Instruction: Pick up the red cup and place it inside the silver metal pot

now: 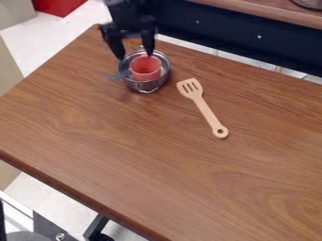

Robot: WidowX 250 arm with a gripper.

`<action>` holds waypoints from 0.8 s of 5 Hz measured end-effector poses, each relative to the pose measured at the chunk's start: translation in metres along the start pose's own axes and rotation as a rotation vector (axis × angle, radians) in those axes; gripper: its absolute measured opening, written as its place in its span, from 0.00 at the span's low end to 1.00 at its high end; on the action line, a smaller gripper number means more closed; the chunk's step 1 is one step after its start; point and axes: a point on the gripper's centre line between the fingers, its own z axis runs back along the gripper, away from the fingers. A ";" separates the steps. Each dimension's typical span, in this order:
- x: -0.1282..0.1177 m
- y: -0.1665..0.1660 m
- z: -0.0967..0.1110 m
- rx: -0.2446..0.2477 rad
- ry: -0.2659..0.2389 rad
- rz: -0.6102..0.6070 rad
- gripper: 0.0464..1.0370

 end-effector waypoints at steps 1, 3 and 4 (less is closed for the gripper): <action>-0.012 -0.014 -0.001 -0.001 0.041 -0.036 0.96; -0.024 -0.071 -0.013 -0.020 0.083 -0.089 0.96; -0.043 -0.097 -0.029 -0.031 0.100 -0.108 0.96</action>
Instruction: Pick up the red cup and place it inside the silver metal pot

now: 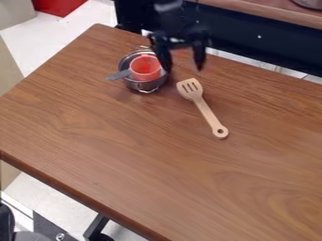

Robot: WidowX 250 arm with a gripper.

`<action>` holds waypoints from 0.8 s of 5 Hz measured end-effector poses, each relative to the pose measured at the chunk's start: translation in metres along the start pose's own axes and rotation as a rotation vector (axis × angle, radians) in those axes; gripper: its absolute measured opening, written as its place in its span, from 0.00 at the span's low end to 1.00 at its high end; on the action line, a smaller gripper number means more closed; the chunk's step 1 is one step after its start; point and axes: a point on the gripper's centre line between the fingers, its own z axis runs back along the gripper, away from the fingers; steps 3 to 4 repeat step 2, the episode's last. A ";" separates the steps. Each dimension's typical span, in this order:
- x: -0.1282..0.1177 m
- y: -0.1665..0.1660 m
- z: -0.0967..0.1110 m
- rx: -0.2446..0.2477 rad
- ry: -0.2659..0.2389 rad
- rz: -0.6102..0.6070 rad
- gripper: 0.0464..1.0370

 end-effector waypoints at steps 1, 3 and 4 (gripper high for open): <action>-0.014 -0.032 -0.009 0.055 -0.014 -0.046 0.96; -0.021 -0.062 -0.019 0.078 -0.028 -0.090 0.96; -0.021 -0.062 -0.019 0.078 -0.028 -0.090 0.96</action>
